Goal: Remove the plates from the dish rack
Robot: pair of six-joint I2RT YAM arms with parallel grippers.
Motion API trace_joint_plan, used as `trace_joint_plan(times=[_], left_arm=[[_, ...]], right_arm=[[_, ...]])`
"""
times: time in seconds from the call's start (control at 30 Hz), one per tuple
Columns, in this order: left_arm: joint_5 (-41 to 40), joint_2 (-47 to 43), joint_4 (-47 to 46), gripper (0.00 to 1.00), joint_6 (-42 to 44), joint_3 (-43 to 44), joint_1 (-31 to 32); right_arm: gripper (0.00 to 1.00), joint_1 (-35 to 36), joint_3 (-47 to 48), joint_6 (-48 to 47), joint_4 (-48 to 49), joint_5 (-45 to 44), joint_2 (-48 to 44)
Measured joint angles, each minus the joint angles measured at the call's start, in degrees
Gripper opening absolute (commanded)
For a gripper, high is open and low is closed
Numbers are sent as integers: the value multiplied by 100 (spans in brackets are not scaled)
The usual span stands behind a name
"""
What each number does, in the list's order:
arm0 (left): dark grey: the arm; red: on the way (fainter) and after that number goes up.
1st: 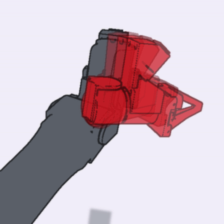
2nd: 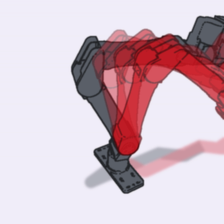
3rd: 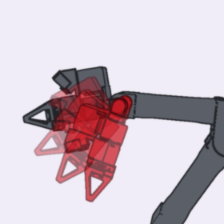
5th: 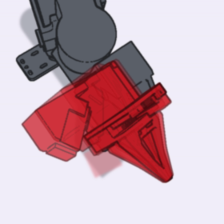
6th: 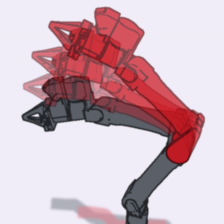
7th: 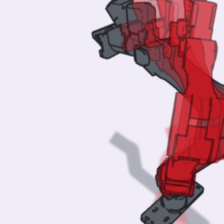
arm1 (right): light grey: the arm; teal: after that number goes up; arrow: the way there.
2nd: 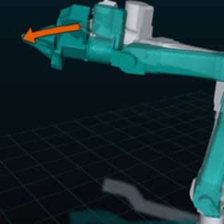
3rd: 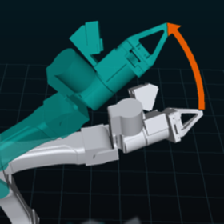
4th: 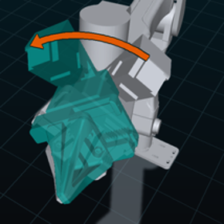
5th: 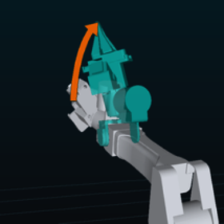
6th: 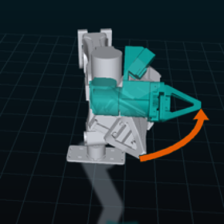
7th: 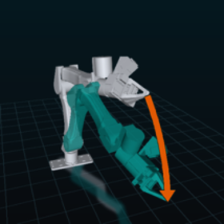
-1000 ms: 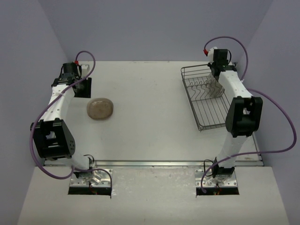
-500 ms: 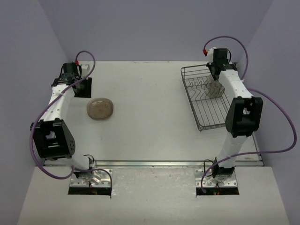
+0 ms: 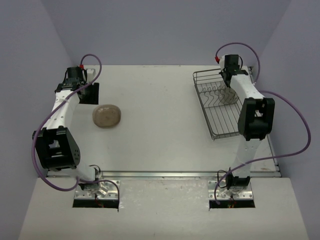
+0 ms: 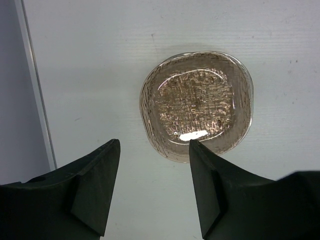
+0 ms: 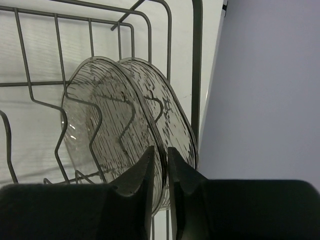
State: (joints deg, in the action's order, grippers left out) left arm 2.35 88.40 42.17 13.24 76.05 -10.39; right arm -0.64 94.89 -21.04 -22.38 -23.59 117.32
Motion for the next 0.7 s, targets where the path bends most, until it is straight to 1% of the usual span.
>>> trace_joint_plan(times=[0.07,0.1,0.2,0.27,0.4,0.43,0.6,0.7], left_arm=[[2,0,1,58,0,0,0],[4,-1,0,60,-1,0,0],[11,-2,0,62,-2,0,0],[18,-2,2,64,-4,0,0],[43,-2,2,76,-10,0,0],[56,-2,2,78,-13,0,0],[192,-41,8,78,-26,0,0],[451,-134,19,78,-27,2,-1]], right_arm=[[10,-4,0,1,1,-36,-2],[6,-2,0,3,3,-43,-6],[1,41,-32,-2,1,-64,-63],[1,91,-98,-39,-14,-87,-174],[0,230,-188,-238,39,-191,-507],[0,263,-213,-308,80,-216,-625],[0,409,-221,-566,391,-389,-1174],[0,513,-173,-666,520,-425,-1440]])
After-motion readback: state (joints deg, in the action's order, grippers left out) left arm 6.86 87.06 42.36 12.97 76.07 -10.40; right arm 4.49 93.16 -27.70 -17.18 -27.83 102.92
